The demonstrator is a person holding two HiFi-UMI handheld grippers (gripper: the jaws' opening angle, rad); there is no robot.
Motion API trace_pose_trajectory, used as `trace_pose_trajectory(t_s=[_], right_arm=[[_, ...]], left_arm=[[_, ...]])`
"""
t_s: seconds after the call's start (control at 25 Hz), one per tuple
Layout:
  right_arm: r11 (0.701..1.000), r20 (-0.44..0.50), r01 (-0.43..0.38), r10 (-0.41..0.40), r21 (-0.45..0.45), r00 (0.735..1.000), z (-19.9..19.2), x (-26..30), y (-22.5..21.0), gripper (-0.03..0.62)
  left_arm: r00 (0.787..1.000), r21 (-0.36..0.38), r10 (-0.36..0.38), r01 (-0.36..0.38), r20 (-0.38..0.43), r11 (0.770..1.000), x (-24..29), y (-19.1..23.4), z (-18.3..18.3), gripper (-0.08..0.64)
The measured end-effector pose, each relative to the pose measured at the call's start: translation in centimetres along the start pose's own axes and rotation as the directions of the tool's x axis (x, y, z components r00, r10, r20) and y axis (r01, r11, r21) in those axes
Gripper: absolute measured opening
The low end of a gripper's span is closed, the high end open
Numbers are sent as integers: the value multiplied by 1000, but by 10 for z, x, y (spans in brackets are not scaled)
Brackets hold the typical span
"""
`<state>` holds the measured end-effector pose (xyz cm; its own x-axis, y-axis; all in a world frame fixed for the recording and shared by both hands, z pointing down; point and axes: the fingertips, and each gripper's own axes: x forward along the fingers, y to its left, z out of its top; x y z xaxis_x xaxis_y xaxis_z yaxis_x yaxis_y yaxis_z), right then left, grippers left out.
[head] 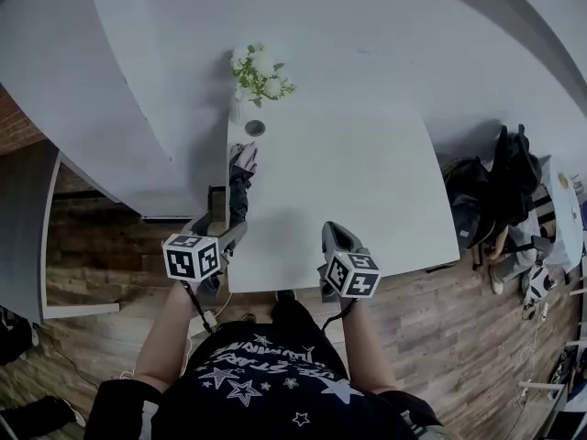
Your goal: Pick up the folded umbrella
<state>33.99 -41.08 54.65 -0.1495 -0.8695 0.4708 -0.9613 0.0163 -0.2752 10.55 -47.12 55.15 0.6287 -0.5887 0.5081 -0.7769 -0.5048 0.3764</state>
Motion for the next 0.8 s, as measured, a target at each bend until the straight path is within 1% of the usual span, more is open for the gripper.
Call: trace_pose_trajectory(t_s=[0.04,0.08,0.24,0.44,0.6,0.8], right_arm=[[1000,-3,-12,12,-6,1000,7,8,-4,15],[1000,-4,-25,25,-13,1000,14,15,-8,15],[996,-20,-77,76,-44,997,36,41,-15,15],[991,-56,-124,122,-52,991,39,63,-20,15],[989,-81,-138,133,-50,988,37,77,-26,15],[987,-105,-151,144,-55,984,37,88,-32,15]], left_arm=[[1000,-12,7,-7,-17,1000,8,0,0,410],[999,-21,15,-16,-33,1000,16,0,0,424],[995,-43,72,-75,-72,996,41,8,5,445],[985,-67,125,-133,-117,989,67,20,3,446],[974,-68,165,-178,-156,982,82,32,-4,446],[962,-81,198,-216,-190,973,96,41,-14,437]])
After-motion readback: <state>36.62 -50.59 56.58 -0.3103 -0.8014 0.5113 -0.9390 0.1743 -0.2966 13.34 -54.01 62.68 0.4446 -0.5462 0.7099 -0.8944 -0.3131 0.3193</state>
